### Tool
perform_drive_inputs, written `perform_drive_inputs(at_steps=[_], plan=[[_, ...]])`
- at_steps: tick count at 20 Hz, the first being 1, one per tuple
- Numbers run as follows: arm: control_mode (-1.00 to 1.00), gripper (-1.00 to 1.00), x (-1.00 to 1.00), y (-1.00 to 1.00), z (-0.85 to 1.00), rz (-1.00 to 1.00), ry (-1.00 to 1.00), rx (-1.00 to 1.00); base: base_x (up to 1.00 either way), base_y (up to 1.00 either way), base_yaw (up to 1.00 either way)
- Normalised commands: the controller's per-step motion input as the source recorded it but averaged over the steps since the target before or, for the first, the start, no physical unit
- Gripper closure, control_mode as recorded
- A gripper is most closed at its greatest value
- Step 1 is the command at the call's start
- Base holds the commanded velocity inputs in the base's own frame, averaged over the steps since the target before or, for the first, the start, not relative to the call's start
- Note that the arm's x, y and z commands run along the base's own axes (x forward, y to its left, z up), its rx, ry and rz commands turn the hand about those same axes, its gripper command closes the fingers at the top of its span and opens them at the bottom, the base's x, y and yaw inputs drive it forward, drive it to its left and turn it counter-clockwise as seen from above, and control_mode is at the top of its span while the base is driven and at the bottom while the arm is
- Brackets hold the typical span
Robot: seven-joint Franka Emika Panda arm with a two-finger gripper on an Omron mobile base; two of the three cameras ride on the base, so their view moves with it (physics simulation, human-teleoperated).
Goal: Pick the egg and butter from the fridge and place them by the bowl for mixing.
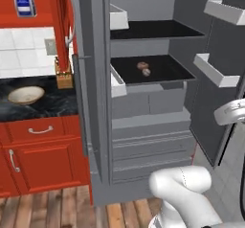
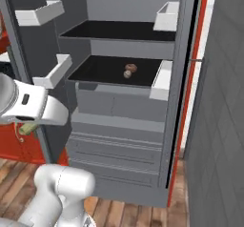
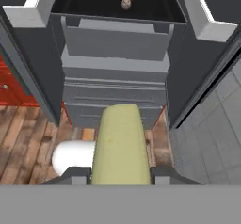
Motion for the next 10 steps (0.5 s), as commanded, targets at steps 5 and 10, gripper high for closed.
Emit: perform_drive_inputs(at_steps=[5,10], plan=[[1.00,1.00,0.00,0.00,0.00,0.00,0.00,0.00,-0.60,-0.19,0.67],[1.00,1.00,0.00,0.00,0.00,0.00,0.00,0.00,-0.08,0.00,1.00]])
